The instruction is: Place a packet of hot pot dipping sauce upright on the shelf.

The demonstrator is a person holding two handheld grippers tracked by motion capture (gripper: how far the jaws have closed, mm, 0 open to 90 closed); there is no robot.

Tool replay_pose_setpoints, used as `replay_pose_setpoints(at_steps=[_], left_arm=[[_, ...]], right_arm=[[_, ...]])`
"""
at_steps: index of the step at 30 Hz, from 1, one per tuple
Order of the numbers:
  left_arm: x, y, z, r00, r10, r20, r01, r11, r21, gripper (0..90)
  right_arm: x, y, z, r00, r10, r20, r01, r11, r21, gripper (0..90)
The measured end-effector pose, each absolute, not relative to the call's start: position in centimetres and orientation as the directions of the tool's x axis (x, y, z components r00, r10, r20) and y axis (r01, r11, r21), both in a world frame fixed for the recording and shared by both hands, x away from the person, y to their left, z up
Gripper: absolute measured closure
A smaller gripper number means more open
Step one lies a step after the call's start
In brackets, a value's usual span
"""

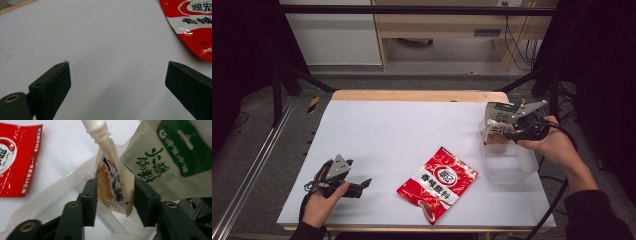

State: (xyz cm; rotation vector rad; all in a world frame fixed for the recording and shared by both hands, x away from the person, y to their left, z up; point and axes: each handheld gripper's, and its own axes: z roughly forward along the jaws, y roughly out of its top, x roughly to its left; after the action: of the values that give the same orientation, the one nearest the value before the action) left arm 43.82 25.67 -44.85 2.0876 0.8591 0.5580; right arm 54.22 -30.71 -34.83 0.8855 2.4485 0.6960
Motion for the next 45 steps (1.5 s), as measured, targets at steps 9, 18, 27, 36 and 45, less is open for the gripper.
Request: replay_pose_setpoints(at_steps=[9,18,27,36,45], left_arm=[[43.8,25.4,-44.9,0.679,0.728,0.098,0.381,-0.463,0.8,6.2],[43.7,25.3,-44.9,0.684,0.723,0.1,0.38,-0.47,0.797,6.2],[43.6,25.0,-45.0,0.69,0.716,0.102,0.375,-0.475,0.796,6.2],[43.6,24.9,-44.9,0.691,0.715,0.101,0.373,-0.473,0.798,6.2],[43.5,24.6,-45.0,0.7,0.706,0.105,0.368,-0.483,0.795,6.2]], right_arm=[[52.4,-30.0,-32.6,-0.656,0.704,-0.273,0.409,0.635,0.656,33.3],[49.9,-26.8,-30.9,-0.678,0.668,-0.308,0.324,0.647,0.69,25.8],[48.2,-22.6,-31.4,-0.735,0.611,-0.294,0.276,0.666,0.693,21.4],[46.9,-18.7,-34.1,-0.764,0.597,-0.244,0.292,0.658,0.694,14.1],[45.7,-17.5,-38.0,-0.732,0.652,-0.197,0.361,0.616,0.7,11.3]])
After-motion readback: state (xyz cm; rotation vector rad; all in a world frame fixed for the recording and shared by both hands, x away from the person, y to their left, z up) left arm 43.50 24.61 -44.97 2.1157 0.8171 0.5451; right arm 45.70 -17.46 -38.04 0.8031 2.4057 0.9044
